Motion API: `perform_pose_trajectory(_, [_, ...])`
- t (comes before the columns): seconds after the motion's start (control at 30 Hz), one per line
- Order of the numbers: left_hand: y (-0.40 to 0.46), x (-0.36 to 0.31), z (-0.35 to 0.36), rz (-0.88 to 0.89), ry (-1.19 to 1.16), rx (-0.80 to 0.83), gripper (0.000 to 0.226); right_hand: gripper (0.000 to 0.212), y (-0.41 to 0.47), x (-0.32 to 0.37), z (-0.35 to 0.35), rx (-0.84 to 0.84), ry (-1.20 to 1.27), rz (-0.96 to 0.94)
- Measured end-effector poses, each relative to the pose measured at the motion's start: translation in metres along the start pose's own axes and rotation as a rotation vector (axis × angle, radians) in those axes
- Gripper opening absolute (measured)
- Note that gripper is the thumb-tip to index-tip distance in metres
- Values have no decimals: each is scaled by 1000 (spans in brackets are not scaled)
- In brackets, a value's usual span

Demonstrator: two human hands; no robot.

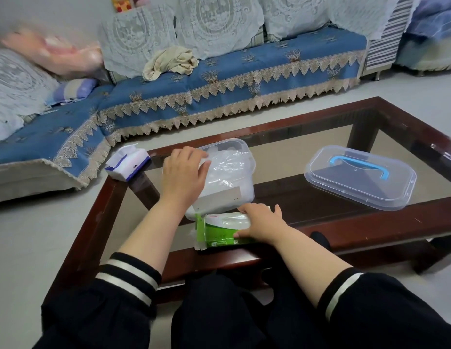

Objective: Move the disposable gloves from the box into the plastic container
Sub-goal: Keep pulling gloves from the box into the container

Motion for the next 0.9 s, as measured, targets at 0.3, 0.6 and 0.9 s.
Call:
perform_pose_trajectory(0.3, [-70,-28,76,-125,-294,521,41,79,-7,1,1,-13,109,3])
perform_pose_trajectory(0.6, [-70,-36,82,-171,-340,432,18,74,-4,-1,3,-24,77,10])
perform_pose_trajectory(0.9, [-66,-39,63,78,-290,231,21,52,3,-4,5,-21,31,26])
Point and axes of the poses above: each hand's wrist, its own y-axis towards the middle knuckle, its own z-axis out of the palm, x = y × z, the point moved 1 cm from there along y, towards the middle knuckle, and after that the axes turned 7 degrees about x, right-handed, at the moved point
